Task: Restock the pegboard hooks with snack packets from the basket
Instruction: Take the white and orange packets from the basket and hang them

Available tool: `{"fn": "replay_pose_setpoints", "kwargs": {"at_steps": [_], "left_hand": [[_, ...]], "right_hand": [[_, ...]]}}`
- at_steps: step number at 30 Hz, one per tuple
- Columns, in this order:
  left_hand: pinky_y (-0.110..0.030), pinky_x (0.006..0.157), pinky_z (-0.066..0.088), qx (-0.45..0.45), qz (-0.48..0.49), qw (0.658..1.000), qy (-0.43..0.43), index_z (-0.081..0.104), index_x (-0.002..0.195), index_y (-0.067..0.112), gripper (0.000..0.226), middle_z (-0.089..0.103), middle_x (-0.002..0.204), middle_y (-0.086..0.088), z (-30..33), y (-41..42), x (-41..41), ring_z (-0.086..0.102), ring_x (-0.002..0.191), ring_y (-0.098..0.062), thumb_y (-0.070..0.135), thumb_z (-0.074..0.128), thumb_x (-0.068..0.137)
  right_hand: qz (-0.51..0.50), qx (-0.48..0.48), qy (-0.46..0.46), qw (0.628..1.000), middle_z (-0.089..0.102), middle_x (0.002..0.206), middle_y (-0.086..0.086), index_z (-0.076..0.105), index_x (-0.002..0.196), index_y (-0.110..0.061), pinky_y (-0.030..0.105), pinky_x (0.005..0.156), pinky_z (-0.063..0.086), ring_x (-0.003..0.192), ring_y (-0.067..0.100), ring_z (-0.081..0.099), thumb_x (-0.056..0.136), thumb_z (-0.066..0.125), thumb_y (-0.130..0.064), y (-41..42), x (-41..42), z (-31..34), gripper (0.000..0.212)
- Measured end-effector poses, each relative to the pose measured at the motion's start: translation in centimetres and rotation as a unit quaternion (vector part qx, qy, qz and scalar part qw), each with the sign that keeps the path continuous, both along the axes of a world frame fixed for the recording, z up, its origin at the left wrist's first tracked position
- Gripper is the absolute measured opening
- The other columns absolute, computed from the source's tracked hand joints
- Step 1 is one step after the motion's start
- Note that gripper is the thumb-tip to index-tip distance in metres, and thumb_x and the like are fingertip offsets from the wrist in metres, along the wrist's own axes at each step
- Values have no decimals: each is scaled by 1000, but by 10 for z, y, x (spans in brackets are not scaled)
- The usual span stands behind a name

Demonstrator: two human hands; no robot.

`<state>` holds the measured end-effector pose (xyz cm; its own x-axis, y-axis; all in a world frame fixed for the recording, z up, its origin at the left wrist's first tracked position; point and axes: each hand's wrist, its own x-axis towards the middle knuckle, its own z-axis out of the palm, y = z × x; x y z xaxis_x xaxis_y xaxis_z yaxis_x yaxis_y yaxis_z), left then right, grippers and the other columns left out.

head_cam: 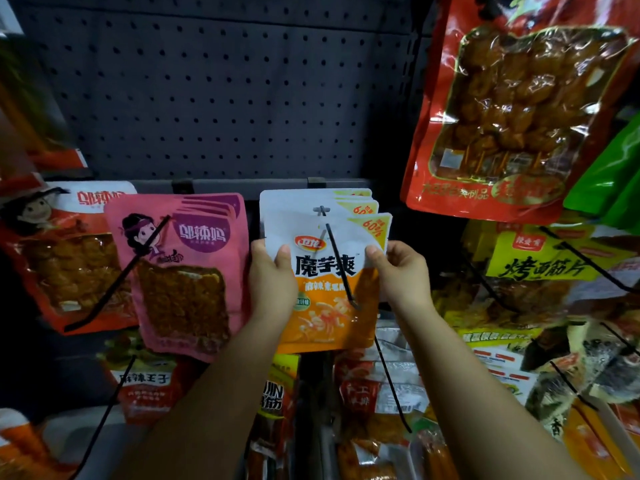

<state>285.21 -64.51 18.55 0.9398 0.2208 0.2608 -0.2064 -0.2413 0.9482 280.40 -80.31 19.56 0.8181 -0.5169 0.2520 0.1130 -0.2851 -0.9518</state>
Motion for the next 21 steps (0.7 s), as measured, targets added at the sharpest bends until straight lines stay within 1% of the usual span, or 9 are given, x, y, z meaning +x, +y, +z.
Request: {"fn": "replay_pose_setpoints", "kwargs": {"at_steps": [2, 4, 9, 11, 13, 15, 17, 19, 21], "left_hand": [[-32, 86, 40, 9, 10, 1000, 13, 41, 127, 8, 33, 55, 126, -14, 4, -3, 11, 54, 111, -30, 25, 42, 99], [-37, 90, 43, 22, 17, 999, 20, 39, 128, 7, 34, 55, 127, -15, 8, -5, 21, 54, 112, -32, 25, 41, 100], [-37, 88, 45, -5, 31, 999, 31, 36, 126, 8, 33, 53, 126, -13, 11, -10, 34, 54, 109, -31, 23, 44, 99], [-40, 96, 44, -2, 38, 999, 22, 34, 130, 9, 39, 46, 133, -13, 6, -12, 33, 51, 115, -31, 22, 49, 96], [-34, 103, 36, 20, 49, 999, 14, 29, 138, 9, 53, 31, 142, -13, -4, -14, 28, 40, 125, -30, 21, 55, 93], [-19, 100, 26, 40, 41, 998, 8, 19, 146, 9, 66, 16, 151, -11, -17, -15, 20, 29, 135, -28, 22, 56, 93], [-7, 95, 17, 55, 16, 998, 15, 10, 150, 9, 74, 7, 157, -10, -32, -15, 16, 20, 141, -26, 23, 55, 93], [-15, 104, 17, 56, -11, 997, 43, 4, 151, 11, 76, 4, 159, -11, -43, -12, 17, 13, 145, -25, 26, 53, 95], [-24, 109, 14, 60, -22, 996, 64, 3, 151, 10, 74, 3, 159, -11, -50, -8, 19, 10, 146, -24, 27, 50, 96]], "right_hand": [[-23, -31, 11, 999, 59, 66, 5, 60, 72, -15, 43, 64, 50, 65, 23, 57, 91, 61, -29, 0, 14, 2, 23], [-41, -56, 13, 998, 57, 63, -1, 60, 74, -16, 38, 63, 45, 62, 19, 54, 91, 61, -30, 1, 24, 3, 21], [-72, -73, 12, 995, 65, 79, 5, 61, 85, -12, 36, 66, 47, 75, 24, 62, 91, 60, -33, 4, 38, 2, 22], [-84, -54, -3, 995, 63, 87, 5, 57, 92, -14, 32, 66, 44, 76, 19, 59, 88, 63, -34, 4, 40, -3, 21], [-85, -29, -2, 996, 61, 105, 9, 54, 106, -14, 33, 75, 46, 84, 16, 58, 84, 69, -35, 2, 39, -14, 34], [-49, -23, 30, 998, 56, 126, 12, 48, 127, -12, 39, 94, 47, 109, 21, 57, 84, 70, -35, -2, 36, -31, 54], [18, -6, 49, 999, 53, 134, 9, 40, 140, -15, 41, 102, 44, 122, 23, 53, 87, 66, -33, -3, 31, -47, 61], [80, 17, 52, 995, 59, 126, 1, 40, 141, -17, 30, 93, 46, 118, 19, 56, 92, 59, -32, -3, 26, -61, 54], [101, 17, 69, 992, 60, 115, -6, 43, 138, -19, 21, 83, 43, 111, 16, 57, 95, 54, -35, -3, 24, -70, 47]]}}
